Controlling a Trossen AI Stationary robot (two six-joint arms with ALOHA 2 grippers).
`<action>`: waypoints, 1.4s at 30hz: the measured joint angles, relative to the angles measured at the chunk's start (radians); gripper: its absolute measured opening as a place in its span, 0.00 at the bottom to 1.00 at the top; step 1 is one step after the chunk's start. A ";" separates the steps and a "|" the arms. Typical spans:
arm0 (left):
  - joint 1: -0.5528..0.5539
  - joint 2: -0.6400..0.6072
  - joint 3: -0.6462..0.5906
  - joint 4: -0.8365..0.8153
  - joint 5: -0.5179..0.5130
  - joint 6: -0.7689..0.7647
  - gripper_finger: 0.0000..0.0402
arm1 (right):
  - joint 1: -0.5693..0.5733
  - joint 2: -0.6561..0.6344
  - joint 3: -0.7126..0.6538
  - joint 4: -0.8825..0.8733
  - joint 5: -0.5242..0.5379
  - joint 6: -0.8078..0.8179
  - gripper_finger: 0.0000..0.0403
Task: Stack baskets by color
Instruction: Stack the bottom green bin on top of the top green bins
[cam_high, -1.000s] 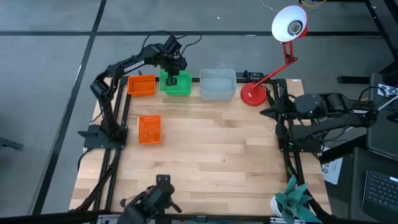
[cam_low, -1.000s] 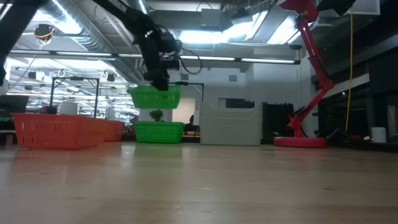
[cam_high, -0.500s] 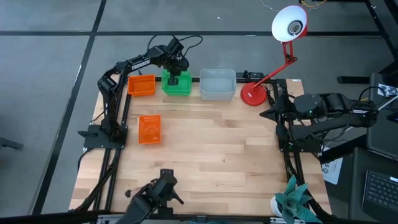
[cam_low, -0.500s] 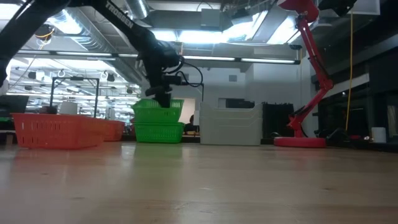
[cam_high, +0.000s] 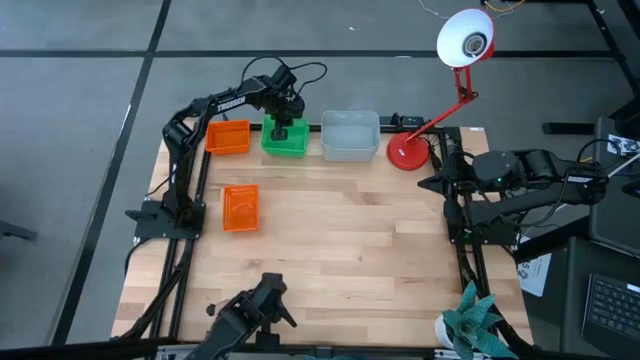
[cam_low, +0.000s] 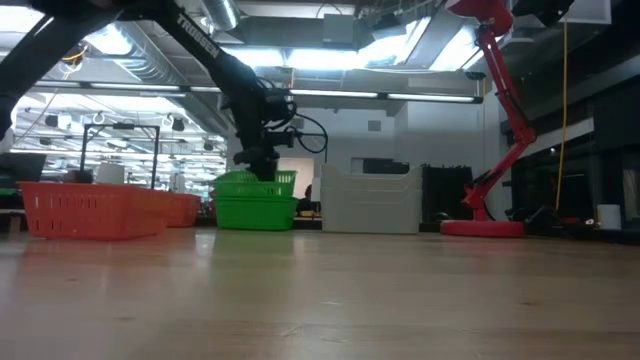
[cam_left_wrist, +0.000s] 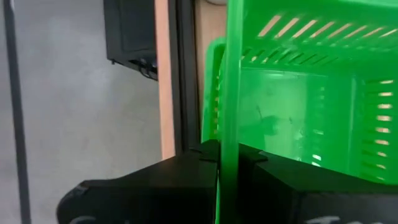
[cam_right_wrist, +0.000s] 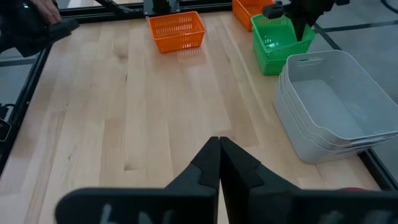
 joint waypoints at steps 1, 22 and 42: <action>0.000 0.004 0.000 -0.001 0.000 -0.002 0.00 | 0.000 0.000 0.000 0.000 0.000 0.000 0.02; -0.032 0.006 0.000 -0.019 -0.059 -0.062 0.19 | 0.000 0.000 0.000 -0.002 0.000 -0.004 0.02; -0.156 0.005 0.299 -0.345 -0.258 -0.258 0.23 | 0.000 0.000 0.000 -0.040 -0.010 0.000 0.02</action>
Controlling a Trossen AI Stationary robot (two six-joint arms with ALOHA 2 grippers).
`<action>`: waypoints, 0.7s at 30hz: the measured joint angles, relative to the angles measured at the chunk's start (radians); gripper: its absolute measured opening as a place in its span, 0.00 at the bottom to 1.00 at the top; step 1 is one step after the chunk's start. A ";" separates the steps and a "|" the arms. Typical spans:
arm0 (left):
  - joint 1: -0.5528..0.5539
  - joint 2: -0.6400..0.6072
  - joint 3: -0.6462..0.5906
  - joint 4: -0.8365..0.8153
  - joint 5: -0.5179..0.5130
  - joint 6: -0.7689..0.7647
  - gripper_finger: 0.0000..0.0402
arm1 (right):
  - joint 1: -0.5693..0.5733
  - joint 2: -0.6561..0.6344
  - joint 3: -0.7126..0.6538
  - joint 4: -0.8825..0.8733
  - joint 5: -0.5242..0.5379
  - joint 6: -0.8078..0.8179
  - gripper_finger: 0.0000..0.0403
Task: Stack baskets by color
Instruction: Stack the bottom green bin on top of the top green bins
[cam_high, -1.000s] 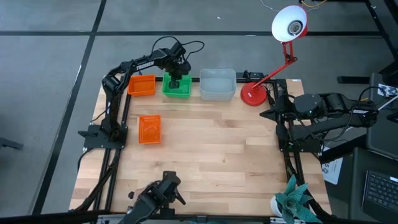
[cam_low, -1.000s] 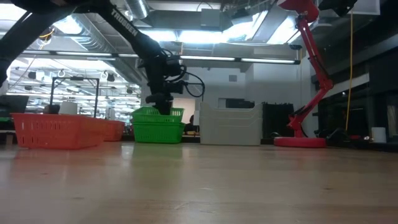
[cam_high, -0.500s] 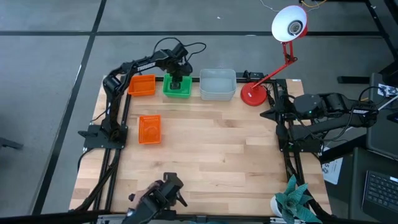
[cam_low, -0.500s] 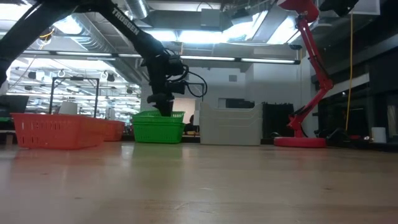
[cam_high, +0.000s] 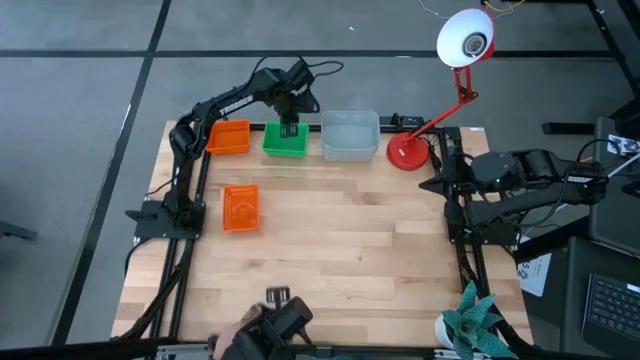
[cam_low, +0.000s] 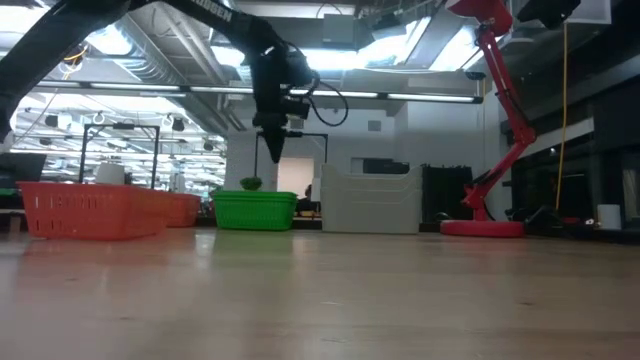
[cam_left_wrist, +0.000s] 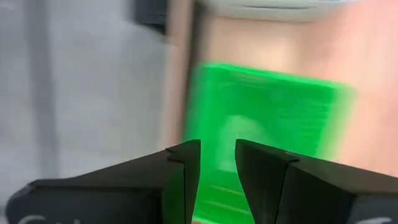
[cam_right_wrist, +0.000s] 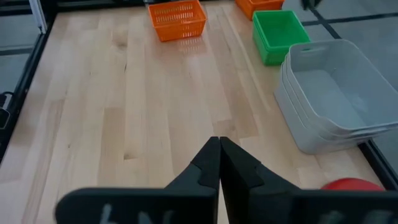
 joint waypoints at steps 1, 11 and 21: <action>-0.006 0.000 0.007 -0.046 0.052 -0.036 0.23 | 0.000 0.000 0.000 -0.006 0.000 0.000 0.02; -0.135 -0.001 -0.161 -0.239 0.261 -0.153 0.23 | 0.000 0.000 0.000 -0.024 0.000 -0.002 0.02; -0.124 0.001 -0.312 0.061 0.118 -0.054 0.23 | 0.000 0.000 0.000 -0.023 -0.001 -0.001 0.02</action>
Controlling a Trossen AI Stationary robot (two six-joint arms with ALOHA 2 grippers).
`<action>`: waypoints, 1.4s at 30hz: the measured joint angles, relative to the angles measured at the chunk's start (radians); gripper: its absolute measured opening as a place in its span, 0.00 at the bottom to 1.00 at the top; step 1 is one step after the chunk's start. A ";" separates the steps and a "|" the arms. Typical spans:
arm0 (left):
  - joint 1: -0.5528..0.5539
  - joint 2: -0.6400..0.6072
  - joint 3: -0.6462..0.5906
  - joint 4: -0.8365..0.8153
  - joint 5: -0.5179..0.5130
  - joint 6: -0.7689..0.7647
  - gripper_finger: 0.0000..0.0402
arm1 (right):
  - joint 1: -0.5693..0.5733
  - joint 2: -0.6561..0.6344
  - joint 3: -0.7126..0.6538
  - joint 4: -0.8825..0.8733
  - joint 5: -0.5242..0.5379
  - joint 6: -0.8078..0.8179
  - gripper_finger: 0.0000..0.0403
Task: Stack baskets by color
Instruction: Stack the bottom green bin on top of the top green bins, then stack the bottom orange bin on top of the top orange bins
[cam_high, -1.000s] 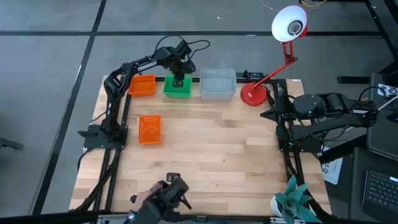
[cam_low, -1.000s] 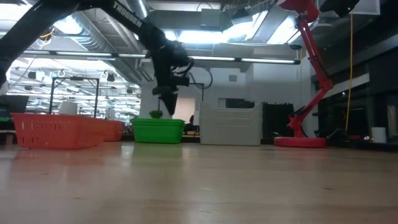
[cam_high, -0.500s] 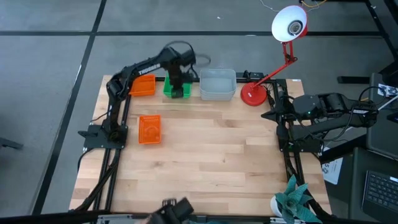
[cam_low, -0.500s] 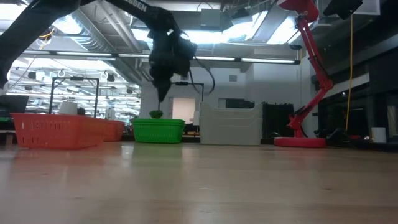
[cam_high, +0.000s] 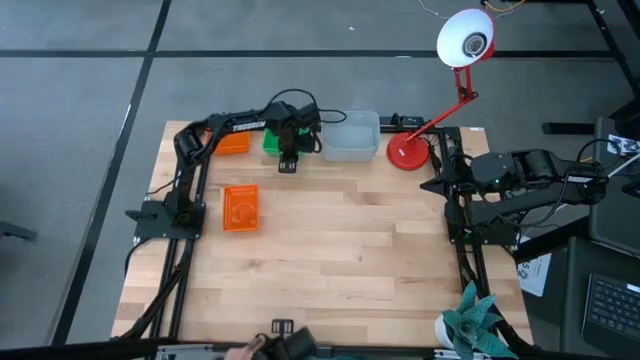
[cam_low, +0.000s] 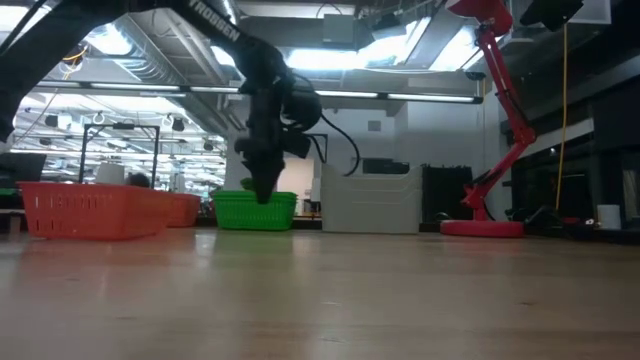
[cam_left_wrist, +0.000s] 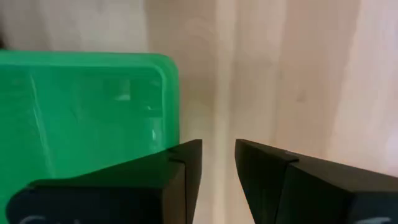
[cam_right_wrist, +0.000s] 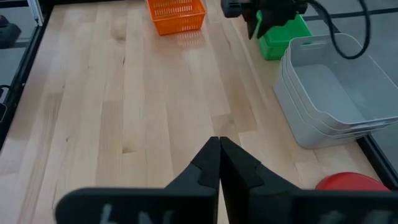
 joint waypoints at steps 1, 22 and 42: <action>0.006 0.000 -0.001 0.013 -0.003 0.018 0.23 | 0.000 0.000 0.000 0.000 0.000 0.000 0.02; -0.066 -0.001 0.131 -0.127 -0.075 -0.040 0.23 | 0.000 0.000 0.000 0.000 0.000 0.005 0.02; -0.131 -0.373 -0.208 -0.419 -0.010 -0.437 0.21 | 0.000 0.001 0.000 0.004 0.001 0.084 0.02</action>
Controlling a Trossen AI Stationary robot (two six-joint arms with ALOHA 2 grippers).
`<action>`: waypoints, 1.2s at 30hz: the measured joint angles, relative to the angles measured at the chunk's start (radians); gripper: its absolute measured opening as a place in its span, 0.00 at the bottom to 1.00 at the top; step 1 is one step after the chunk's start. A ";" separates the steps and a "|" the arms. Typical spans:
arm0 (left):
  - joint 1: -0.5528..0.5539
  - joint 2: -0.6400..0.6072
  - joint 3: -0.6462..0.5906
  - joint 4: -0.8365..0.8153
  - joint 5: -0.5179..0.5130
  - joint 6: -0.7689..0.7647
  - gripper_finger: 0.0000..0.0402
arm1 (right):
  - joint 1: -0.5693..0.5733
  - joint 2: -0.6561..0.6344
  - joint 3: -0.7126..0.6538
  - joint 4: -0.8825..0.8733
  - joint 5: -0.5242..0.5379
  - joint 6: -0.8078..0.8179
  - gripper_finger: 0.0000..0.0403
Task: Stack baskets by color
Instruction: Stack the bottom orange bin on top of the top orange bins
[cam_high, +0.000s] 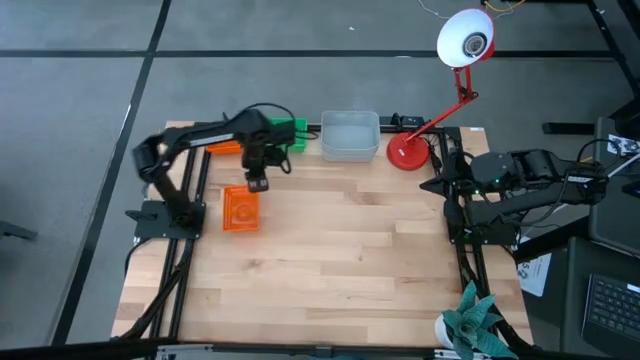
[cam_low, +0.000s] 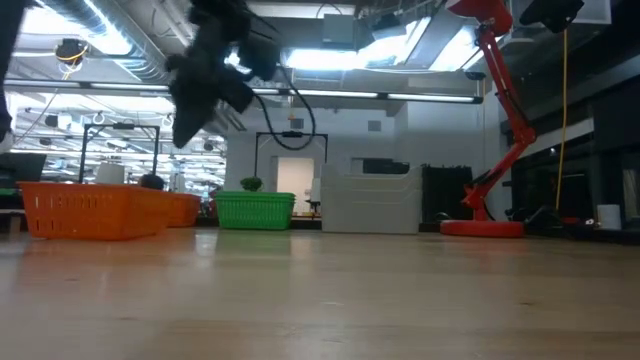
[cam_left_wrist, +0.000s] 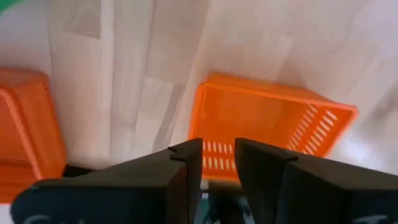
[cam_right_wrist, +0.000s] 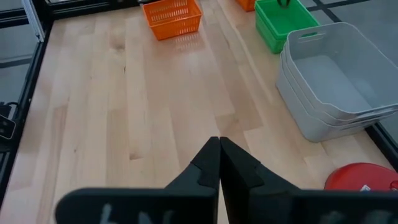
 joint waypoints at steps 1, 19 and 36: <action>0.000 -0.043 -0.057 0.055 0.003 -0.012 0.21 | 0.000 0.000 0.000 0.000 0.001 -0.002 0.02; -0.136 -0.466 -0.630 0.437 0.021 -0.424 0.21 | 0.000 0.000 0.000 0.000 0.002 -0.064 0.02; -0.200 -0.177 -0.561 0.791 -0.352 -0.312 0.10 | 0.000 0.003 0.000 0.008 0.001 -0.056 0.02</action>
